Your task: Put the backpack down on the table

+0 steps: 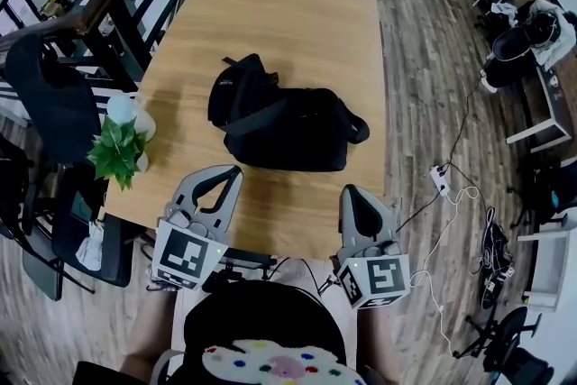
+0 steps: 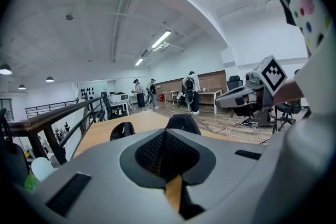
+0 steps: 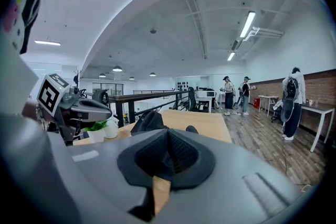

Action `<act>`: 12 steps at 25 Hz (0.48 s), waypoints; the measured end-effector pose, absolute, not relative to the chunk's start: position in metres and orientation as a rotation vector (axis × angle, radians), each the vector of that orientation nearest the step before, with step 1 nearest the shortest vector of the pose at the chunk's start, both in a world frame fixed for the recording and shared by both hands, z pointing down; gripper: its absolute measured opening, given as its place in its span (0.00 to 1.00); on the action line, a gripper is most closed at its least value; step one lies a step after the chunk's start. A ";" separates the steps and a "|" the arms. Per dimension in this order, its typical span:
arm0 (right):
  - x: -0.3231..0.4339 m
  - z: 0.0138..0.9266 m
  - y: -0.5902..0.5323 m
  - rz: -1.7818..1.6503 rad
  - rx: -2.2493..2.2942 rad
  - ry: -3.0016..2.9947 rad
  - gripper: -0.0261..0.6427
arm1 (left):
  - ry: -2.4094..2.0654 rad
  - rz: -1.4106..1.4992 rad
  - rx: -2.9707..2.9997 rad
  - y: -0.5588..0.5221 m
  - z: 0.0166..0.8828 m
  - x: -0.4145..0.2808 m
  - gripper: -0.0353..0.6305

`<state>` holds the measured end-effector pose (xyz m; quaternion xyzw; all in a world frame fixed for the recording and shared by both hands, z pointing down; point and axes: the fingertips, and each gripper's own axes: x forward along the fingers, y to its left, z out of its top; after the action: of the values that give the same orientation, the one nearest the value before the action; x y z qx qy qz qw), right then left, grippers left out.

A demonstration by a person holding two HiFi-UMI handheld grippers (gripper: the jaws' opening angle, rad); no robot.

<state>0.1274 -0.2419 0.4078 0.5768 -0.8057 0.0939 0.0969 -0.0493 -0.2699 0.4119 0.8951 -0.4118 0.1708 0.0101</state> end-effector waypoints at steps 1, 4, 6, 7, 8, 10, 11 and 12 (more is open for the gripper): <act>0.127 0.408 -0.242 0.279 1.703 -2.383 0.05 | -1.290 0.529 2.791 -0.270 0.412 -0.049 0.06; 0.125 0.410 -0.240 0.304 1.701 -2.387 0.05 | -1.297 0.521 2.781 -0.270 0.412 -0.050 0.06; 0.122 0.412 -0.239 0.319 1.689 -2.377 0.05 | -1.297 0.527 2.781 -0.269 0.412 -0.051 0.06; 0.121 0.412 -0.239 0.320 1.684 -2.376 0.05 | -1.297 0.529 2.782 -0.269 0.411 -0.051 0.06; 0.120 0.412 -0.239 0.320 1.681 -2.378 0.05 | -1.298 0.529 2.784 -0.269 0.411 -0.051 0.06; 0.119 0.412 -0.240 0.319 1.685 -2.400 0.05 | -1.301 0.526 2.784 -0.269 0.411 -0.051 0.06; 0.119 0.412 -0.241 0.317 1.693 -2.417 0.05 | -1.301 0.526 2.785 -0.269 0.411 -0.051 0.06; 0.119 0.412 -0.242 0.314 1.700 -2.429 0.05 | -1.301 0.528 2.786 -0.269 0.412 -0.050 0.06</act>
<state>0.1191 -0.2424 0.4123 0.5684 -0.8121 0.1048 0.0801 -0.0504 -0.2691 0.4117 0.8930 -0.4169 0.1691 0.0108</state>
